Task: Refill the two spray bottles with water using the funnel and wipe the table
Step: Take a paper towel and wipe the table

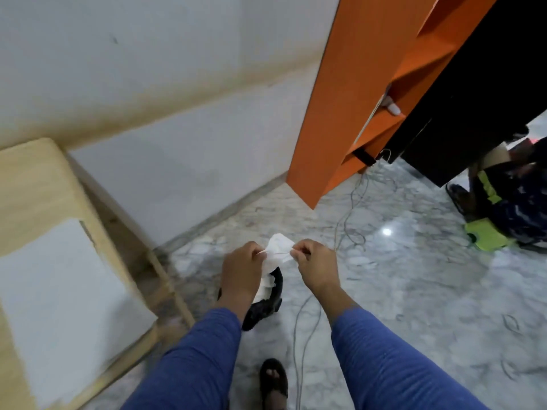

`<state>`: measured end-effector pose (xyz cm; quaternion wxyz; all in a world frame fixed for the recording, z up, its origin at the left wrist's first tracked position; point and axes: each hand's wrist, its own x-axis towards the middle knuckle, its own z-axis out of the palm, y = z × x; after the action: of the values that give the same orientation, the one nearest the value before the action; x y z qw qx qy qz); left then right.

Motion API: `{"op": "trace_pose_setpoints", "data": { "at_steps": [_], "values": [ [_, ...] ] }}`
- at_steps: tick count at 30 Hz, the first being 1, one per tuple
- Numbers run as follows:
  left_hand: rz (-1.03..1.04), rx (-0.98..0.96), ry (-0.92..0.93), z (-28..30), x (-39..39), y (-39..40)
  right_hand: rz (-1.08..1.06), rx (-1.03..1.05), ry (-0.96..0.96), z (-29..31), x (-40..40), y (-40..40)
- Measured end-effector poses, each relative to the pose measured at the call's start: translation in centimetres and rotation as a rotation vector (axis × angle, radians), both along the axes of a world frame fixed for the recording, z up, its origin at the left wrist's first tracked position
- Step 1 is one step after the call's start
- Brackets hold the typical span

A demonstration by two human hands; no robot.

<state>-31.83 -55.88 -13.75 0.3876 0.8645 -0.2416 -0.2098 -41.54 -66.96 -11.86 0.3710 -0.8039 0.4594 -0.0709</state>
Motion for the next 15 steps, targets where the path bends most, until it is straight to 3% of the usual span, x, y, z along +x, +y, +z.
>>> {"op": "trace_pose_setpoints", "data": {
  "at_steps": [9,15],
  "values": [
    [0.083,0.112,0.045,-15.6,1.3,-3.6,0.056,0.137,0.119,-15.9,1.9,-3.8],
    [0.119,0.144,0.105,-22.9,2.8,-4.1,0.118,0.188,0.194,-24.1,3.8,-4.7]
  ]
}}
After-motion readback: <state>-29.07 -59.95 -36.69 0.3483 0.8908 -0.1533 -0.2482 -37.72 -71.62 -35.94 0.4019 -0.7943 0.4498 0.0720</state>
